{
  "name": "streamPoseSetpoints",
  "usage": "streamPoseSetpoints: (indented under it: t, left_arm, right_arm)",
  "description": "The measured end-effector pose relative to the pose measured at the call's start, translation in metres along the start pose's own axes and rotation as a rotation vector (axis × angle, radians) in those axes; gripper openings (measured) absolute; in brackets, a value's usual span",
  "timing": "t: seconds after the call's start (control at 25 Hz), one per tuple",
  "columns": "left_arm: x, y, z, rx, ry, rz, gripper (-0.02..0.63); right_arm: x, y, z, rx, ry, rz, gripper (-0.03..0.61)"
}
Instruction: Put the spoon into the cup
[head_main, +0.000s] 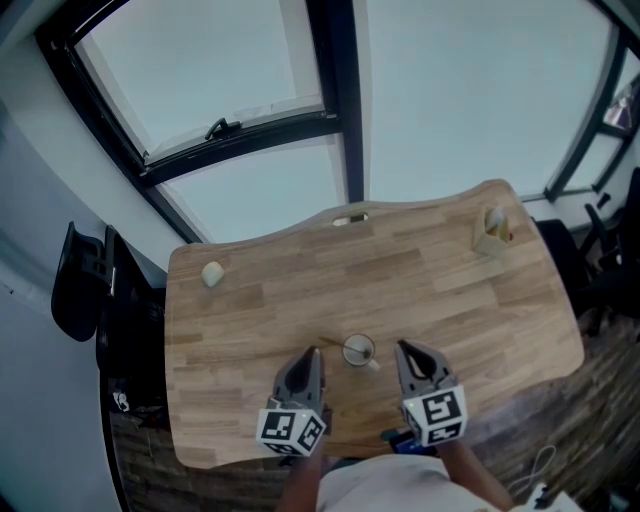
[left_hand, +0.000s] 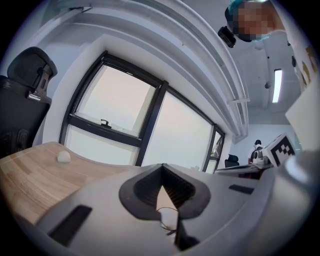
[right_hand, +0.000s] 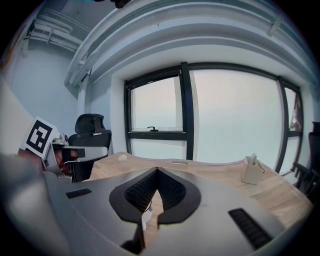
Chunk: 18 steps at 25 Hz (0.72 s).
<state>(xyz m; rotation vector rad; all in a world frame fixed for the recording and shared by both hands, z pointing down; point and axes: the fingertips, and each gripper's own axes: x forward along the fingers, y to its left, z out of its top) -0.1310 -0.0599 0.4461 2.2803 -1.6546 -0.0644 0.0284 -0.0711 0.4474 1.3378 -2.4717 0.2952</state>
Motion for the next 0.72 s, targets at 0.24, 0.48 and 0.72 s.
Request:
streamPoseSetpoints:
  t: [0.24, 0.48, 0.72]
  left_arm:
    - [-0.003, 0.007, -0.004, 0.000, 0.023, 0.016, 0.002]
    - [-0.003, 0.010, -0.007, 0.001, 0.035, 0.020, 0.002]
    - [-0.003, 0.020, -0.011, 0.009, 0.063, 0.040, 0.002]
  right_arm:
    - [0.000, 0.004, -0.005, -0.012, 0.028, 0.006, -0.003]
    - [0.001, 0.004, -0.008, -0.006, 0.037, -0.001, -0.003]
    - [0.005, 0.008, -0.004, 0.001, -0.015, -0.008, -0.003]
